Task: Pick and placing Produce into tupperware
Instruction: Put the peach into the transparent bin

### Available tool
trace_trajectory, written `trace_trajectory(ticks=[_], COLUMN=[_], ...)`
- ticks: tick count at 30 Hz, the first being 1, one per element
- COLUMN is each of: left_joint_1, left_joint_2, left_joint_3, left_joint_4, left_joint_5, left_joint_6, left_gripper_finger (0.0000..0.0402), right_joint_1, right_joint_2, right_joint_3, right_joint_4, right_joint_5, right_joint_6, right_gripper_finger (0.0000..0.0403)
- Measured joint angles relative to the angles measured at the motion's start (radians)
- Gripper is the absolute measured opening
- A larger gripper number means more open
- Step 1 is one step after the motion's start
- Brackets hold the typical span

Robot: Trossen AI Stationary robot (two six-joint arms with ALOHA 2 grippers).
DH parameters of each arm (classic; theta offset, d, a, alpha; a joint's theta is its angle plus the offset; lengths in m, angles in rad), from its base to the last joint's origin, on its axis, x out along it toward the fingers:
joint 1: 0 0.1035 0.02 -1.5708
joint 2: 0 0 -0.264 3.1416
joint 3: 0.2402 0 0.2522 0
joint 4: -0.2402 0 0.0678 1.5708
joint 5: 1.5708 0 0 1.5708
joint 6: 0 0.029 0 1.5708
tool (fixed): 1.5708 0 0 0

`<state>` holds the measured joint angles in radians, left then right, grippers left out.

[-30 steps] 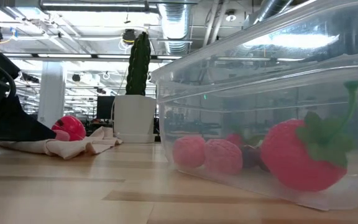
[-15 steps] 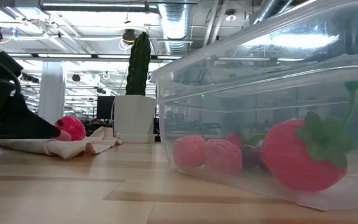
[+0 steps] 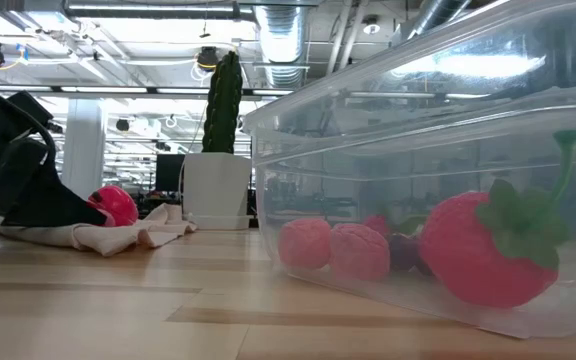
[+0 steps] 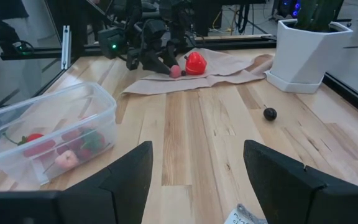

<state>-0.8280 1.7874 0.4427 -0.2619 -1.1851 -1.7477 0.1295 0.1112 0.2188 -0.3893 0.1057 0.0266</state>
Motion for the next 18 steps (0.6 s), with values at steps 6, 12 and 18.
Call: trace_trajectory(ticks=[6,12,18], left_joint_1=[0.0,0.0,0.0], left_joint_2=[0.0,0.0,0.0], left_joint_3=[0.0,0.0,0.011], left_joint_4=[0.026,0.104,0.143], left_joint_5=[-0.001,-0.016,-0.054], left_joint_6=[0.013,0.078,0.092], left_gripper_finger=[0.0111,0.0087,0.0095], right_joint_1=[0.0,0.0,0.0], right_joint_2=[0.0,0.0,0.0], right_joint_3=[0.0,0.0,0.0], right_joint_4=[0.0,0.0,0.0], right_joint_5=[0.0,0.0,0.0], right_joint_6=[0.0,0.0,0.0], right_gripper_finger=[0.0276,0.0276,0.0276])
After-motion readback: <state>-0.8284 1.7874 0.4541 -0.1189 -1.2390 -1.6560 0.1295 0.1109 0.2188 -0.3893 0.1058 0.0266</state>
